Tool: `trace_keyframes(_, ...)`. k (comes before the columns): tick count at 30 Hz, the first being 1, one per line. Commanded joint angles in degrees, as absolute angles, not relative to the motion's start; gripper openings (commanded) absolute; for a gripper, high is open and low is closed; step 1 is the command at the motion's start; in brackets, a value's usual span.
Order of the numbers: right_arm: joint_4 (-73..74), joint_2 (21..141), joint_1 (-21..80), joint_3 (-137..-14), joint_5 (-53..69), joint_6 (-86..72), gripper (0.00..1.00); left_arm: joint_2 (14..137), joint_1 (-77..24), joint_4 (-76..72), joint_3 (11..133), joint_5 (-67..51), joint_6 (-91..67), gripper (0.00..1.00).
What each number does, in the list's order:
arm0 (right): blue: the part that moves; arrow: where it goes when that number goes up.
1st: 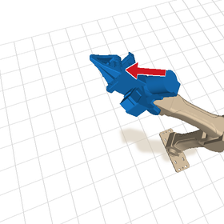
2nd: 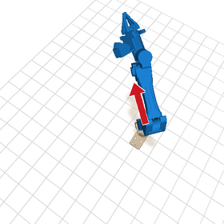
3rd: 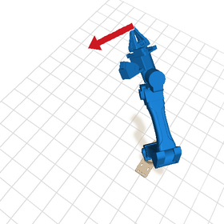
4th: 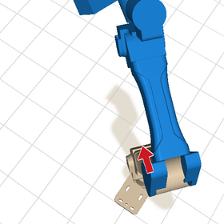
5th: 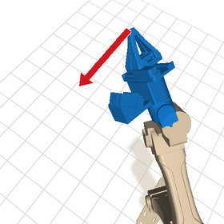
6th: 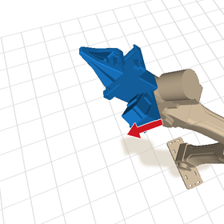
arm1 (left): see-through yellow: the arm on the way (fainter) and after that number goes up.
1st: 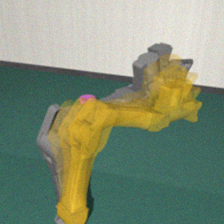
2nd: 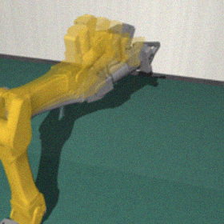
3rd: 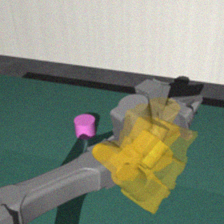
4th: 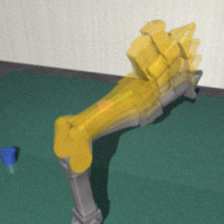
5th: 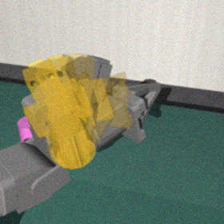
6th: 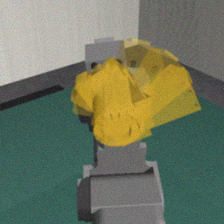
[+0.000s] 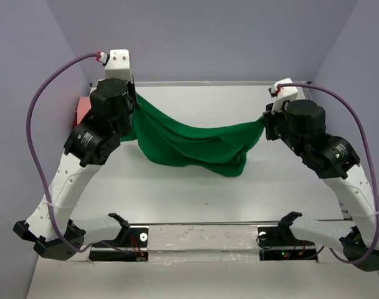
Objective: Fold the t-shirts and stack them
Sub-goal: Flatten the tshirt out
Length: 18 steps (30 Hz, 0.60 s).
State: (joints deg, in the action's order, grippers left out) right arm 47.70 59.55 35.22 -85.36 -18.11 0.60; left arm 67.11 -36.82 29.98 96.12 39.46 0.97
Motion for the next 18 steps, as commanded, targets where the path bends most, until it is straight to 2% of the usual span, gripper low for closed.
trace_keyframes(1,45.7,59.0,34.7,-85.0,-33.0,1.2,0.00,69.6,-31.5,29.2,95.9,33.2,-2.7,0.00)
trace_keyframes(8,42.3,54.9,33.4,-81.7,-47.7,3.0,0.00,72.7,-25.5,31.7,96.3,34.0,-5.6,0.00)
trace_keyframes(14,40.2,47.2,33.4,-79.5,-50.7,6.8,0.00,70.6,-27.1,31.9,98.8,37.6,-4.6,0.00)
trace_keyframes(18,41.5,47.9,35.1,-79.4,-49.9,5.9,0.00,69.2,-29.2,33.2,99.1,39.8,-4.5,0.00)
